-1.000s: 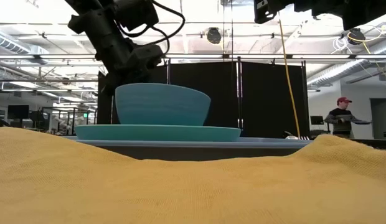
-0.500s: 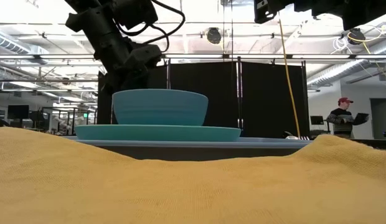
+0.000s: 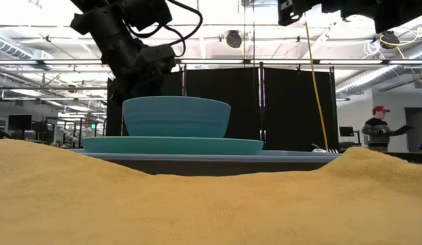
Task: Set up tray
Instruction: Put the pink cup on the blue serving tray to the top right of the green plate
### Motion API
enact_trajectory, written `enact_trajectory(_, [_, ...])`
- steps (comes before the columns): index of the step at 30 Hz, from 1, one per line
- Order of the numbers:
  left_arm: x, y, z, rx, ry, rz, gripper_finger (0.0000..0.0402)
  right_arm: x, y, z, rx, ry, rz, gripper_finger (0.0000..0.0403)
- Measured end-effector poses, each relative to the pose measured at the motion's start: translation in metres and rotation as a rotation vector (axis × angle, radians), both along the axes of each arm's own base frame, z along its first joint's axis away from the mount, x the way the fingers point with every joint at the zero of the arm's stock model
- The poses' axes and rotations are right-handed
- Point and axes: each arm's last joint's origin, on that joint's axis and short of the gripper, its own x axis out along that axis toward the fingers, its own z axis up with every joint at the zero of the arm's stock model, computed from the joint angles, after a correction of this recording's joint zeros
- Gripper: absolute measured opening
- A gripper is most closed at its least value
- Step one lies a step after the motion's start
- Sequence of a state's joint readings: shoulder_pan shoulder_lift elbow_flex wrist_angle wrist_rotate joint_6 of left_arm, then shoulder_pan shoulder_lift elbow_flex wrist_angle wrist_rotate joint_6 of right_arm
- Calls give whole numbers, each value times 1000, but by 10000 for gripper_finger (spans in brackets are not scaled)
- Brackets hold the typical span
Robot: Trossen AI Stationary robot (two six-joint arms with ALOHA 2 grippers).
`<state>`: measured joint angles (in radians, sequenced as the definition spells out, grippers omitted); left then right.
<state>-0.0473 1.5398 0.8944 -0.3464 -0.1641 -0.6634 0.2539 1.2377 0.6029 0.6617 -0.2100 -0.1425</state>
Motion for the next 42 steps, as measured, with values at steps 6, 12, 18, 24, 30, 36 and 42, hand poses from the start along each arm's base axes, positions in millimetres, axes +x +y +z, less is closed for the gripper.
enact_trajectory(6, [0, 1, 1, 6, -3, 5, 115, 0, 0, 0, 0, 0, 0, 110])
enact_trajectory(12, [-7, 1, 20, 0, -72, -1, 120, 0, 0, 0, 0, 1, 0, 110])
enact_trajectory(18, [-23, -2, 51, 26, -184, -1, 120, 0, 0, 0, -15, -6, -12, 110])
enact_trajectory(24, [-44, -22, 81, 204, -303, 20, 120, -2, -4, -8, -77, -2, -131, 110])
enact_trajectory(30, [-59, -58, 89, 337, -366, 3, 120, -2, -10, -12, -64, 13, -199, 110])
enact_trajectory(36, [-73, -93, 76, 431, -418, 36, 120, -1, -16, -14, -54, 40, -217, 110])
enact_trajectory(42, [-91, -114, 65, 463, -492, 94, 120, 1, -24, -17, -103, 52, -213, 110])
